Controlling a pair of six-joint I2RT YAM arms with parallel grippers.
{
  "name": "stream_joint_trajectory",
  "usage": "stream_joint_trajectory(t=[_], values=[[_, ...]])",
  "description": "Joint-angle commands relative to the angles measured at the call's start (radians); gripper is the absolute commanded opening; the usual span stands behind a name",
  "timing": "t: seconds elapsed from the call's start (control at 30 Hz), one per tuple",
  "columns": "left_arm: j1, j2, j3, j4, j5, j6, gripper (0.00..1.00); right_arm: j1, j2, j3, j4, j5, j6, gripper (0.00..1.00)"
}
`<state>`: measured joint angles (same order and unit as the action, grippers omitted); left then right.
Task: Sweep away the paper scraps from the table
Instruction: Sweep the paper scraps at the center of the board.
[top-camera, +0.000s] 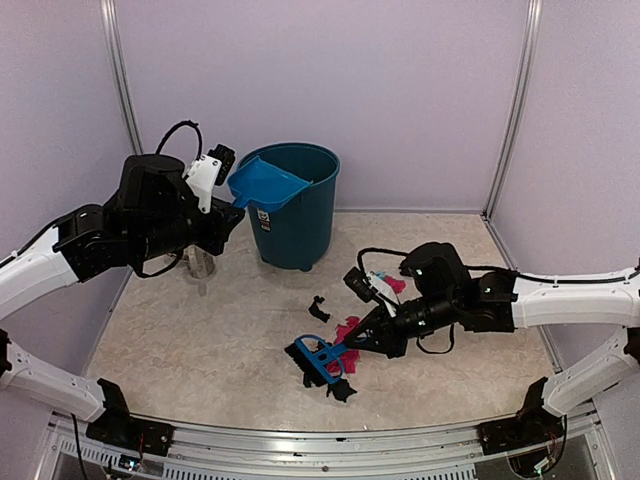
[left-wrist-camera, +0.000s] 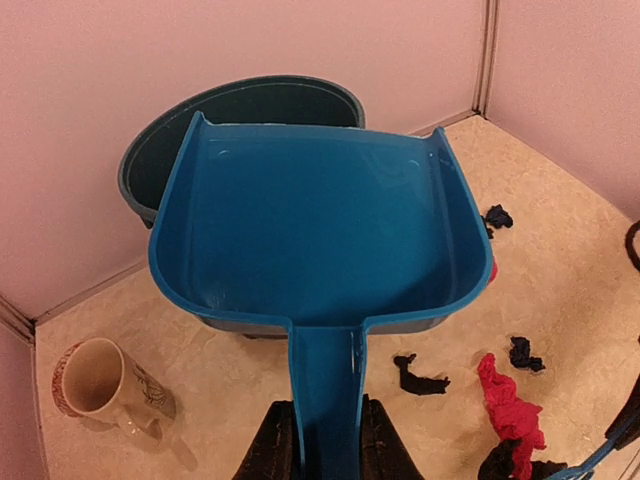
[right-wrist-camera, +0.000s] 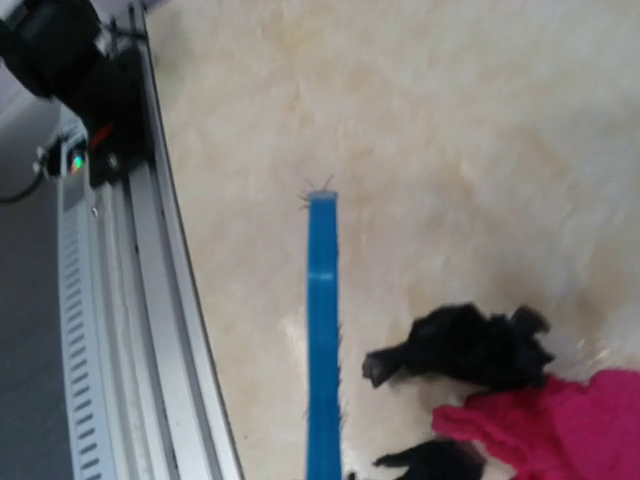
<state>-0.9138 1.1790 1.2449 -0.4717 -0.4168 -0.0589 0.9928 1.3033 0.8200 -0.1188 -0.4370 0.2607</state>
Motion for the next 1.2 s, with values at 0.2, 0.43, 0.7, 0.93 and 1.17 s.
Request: stream_joint_trajectory(t=[0.2, 0.43, 0.7, 0.93, 1.17], values=[[-0.055, -0.187, -0.239, 0.019, 0.105, -0.156, 0.00, -0.001, 0.177, 0.075, -0.082, 0.044, 0.058, 0.00], [-0.082, -0.223, -0.337, 0.042, 0.164, -0.187, 0.00, -0.097, 0.166, 0.068, -0.176, 0.182, 0.083, 0.00], [-0.141, -0.186, -0.431, 0.092, 0.203, -0.255, 0.00, -0.206, 0.074, 0.051, -0.215, 0.252, 0.085, 0.00], [-0.189, -0.131, -0.473, 0.106, 0.230, -0.287, 0.00, -0.209, -0.014, 0.095, -0.265, 0.275, 0.065, 0.00], [-0.236, -0.042, -0.476, 0.039, 0.207, -0.305, 0.00, -0.220, -0.124, 0.151, -0.333, 0.362, 0.059, 0.00]])
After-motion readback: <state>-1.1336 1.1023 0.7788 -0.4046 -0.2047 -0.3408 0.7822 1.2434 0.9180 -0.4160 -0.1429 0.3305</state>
